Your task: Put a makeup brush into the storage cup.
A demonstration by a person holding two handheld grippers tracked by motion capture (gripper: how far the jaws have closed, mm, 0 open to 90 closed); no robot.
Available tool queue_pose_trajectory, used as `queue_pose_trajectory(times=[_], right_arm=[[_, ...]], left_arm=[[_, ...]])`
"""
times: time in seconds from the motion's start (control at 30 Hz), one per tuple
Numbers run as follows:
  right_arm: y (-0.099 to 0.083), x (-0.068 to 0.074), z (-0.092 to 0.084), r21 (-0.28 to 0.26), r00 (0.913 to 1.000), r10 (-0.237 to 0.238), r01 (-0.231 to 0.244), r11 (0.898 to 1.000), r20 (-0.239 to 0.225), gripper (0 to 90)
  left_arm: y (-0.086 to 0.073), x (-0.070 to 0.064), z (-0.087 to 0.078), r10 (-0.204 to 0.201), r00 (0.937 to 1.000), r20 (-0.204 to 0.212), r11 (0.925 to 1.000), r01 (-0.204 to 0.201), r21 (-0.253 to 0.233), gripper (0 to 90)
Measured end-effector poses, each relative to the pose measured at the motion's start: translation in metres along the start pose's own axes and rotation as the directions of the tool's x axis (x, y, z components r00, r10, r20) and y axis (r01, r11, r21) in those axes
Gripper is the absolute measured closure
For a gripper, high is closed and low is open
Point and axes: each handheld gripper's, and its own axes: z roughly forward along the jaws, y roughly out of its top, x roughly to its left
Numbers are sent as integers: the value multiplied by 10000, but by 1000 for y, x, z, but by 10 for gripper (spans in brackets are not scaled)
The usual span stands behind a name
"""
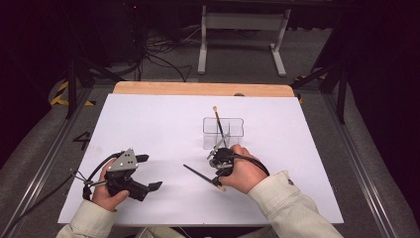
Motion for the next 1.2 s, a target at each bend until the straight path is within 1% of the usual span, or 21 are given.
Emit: queue_pose_trajectory(times=[0.07,0.1,0.13,0.23,0.37,0.43,0.5,0.57,0.67,0.77,0.83,0.93,1.0,1.1,1.2], right_arm=[[0,0,2,131,10000,67,-67,9999,0,629],[0,0,3,207,9999,108,-108,9997,16,631],[0,0,4,296,9999,91,-92,9995,55,633],[0,1,7,470,9999,110,-114,9988,86,641],[1,2,10,670,9998,151,-159,9976,123,650],[1,2,12,761,9998,168,-178,9969,127,655],[1,2,12,857,9997,171,-186,9962,180,665],[1,3,14,955,9996,189,-206,9952,185,669],[2,3,15,1029,9996,160,-185,9945,244,681],[3,3,16,1100,9994,146,-180,9938,317,689],[4,3,16,1123,9993,144,-181,9935,335,693],[6,4,16,1133,9993,120,-160,9934,363,693],[7,5,17,1153,9992,122,-164,9932,372,712],[9,6,18,1229,9985,31,-98,9924,542,748],[9,6,18,1283,9980,-33,-50,9917,638,787]], left_arm=[[0,0,0,-56,10000,2,10000,56,-26,29],[0,0,0,-133,9999,77,9999,134,-109,26],[0,0,-1,-194,9997,157,9997,197,-174,26],[0,1,-3,-268,9995,185,9993,273,-270,25],[1,1,-3,-241,9995,191,9993,246,-275,15],[1,1,-3,-293,9992,279,9991,301,-296,5],[1,-1,-4,-181,9996,237,9989,191,-429,2],[1,-1,-6,-235,9991,360,9982,254,-544,2],[1,0,-5,-389,9983,435,9973,415,-611,2],[1,0,-4,-368,9988,308,9980,383,-511,2],[1,-1,-3,-262,9996,146,9987,268,-432,2],[2,-1,-1,-267,9995,144,9990,272,-342,2],[1,-1,-1,-233,9997,92,9994,235,-271,4],[1,-1,-1,-210,9998,52,9993,211,-303,11],[1,-1,-1,-143,9999,-24,9997,143,-221,17]])
